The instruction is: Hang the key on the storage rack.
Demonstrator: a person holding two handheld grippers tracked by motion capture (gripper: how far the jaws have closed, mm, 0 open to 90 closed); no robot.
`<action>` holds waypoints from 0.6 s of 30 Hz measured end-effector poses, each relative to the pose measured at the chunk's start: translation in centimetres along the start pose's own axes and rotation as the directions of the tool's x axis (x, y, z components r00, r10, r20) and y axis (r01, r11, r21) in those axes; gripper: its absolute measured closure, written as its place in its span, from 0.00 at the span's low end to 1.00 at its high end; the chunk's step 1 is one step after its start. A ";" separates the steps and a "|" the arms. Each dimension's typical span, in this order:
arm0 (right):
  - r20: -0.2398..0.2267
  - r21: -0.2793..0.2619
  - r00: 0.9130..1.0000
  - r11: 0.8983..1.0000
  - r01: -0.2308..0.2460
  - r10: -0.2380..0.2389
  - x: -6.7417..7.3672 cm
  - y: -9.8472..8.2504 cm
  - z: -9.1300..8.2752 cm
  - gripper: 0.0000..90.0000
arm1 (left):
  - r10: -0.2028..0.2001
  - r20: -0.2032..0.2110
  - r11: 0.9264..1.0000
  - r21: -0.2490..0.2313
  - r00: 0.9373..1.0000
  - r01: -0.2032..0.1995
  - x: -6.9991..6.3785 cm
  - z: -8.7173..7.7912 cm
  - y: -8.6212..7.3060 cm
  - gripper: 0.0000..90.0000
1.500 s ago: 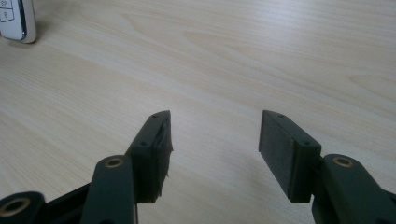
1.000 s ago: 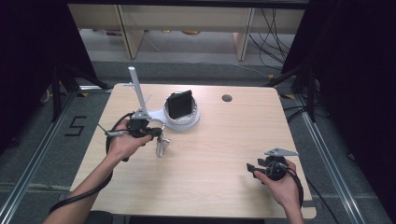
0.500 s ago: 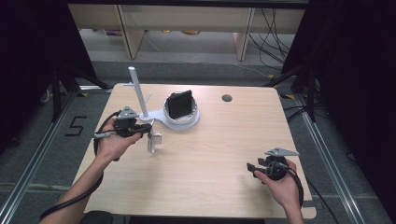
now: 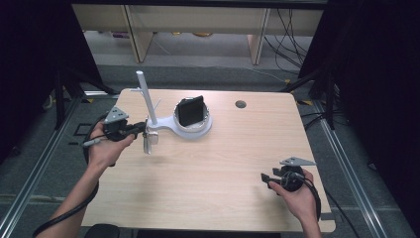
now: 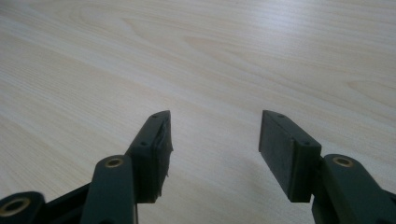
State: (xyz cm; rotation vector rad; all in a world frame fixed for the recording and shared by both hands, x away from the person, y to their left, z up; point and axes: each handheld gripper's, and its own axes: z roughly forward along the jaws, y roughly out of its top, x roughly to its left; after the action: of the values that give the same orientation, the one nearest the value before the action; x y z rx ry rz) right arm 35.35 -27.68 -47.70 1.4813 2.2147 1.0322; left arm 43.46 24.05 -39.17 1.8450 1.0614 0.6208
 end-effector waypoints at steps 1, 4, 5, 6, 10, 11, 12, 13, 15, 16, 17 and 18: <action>0.006 -0.004 1.000 1.000 0.018 -0.018 -0.1 0.0 0.1 0.50 | 0.001 -0.022 1.000 -0.008 1.000 -0.001 0.4 -0.2 0.2 0.95; 0.006 0.003 1.000 1.000 -0.003 0.003 0.1 0.0 0.1 0.50 | -0.006 -0.065 1.000 -0.030 0.998 0.004 1.1 -0.6 0.8 0.95; 0.006 0.003 1.000 1.000 -0.003 0.003 0.1 0.0 0.1 0.50 | -0.014 -0.085 0.999 -0.032 0.996 0.011 1.2 -0.7 1.0 0.95; 0.004 0.004 1.000 1.000 -0.014 0.014 0.3 0.0 0.1 0.50 | -0.010 -0.127 0.999 -0.037 0.992 0.005 1.6 -0.7 1.5 0.95; 0.001 -0.003 1.000 1.000 0.025 -0.025 0.0 0.0 0.2 0.50 | -0.012 -0.192 0.999 -0.045 0.981 0.003 2.4 -0.4 2.4 0.95; 0.000 -0.002 1.000 1.000 0.026 -0.026 0.0 0.0 0.2 0.50 | -0.015 -0.203 0.999 -0.045 0.979 0.006 2.6 -0.3 2.6 0.95; 0.000 -0.002 1.000 1.000 0.026 -0.026 0.0 0.0 0.2 0.50 | -0.015 -0.203 0.999 -0.045 0.979 0.006 2.6 -0.3 2.6 0.95; 0.004 -0.001 1.000 1.000 0.003 -0.003 0.1 0.0 0.1 0.50 | -0.022 -0.225 0.999 -0.043 0.974 0.012 3.0 -0.1 3.0 0.95; -0.002 0.016 1.000 0.999 -0.030 0.030 0.3 0.0 0.0 0.50 | -0.025 -0.232 0.999 -0.046 0.972 0.014 3.2 0.0 3.2 0.95; 0.004 -0.005 1.000 1.000 0.015 -0.015 -0.1 0.0 0.1 0.50 | -0.023 -0.247 0.999 -0.048 0.969 0.011 3.4 0.1 3.6 0.95; 0.005 -0.004 1.000 1.000 0.015 -0.015 -0.1 0.0 0.1 0.50 | -0.020 -0.253 0.999 -0.050 0.967 0.008 3.5 0.2 3.7 0.95; 0.006 -0.003 1.000 1.000 0.015 -0.015 -0.1 0.0 0.1 0.50 | -0.021 -0.258 0.998 -0.055 0.966 0.007 3.5 0.2 3.9 0.95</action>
State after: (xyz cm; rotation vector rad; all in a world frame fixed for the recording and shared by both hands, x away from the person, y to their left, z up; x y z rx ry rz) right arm 35.42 -27.73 -47.80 1.4620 2.2158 1.0254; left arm 47.02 26.08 -35.88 1.7410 1.2132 0.8918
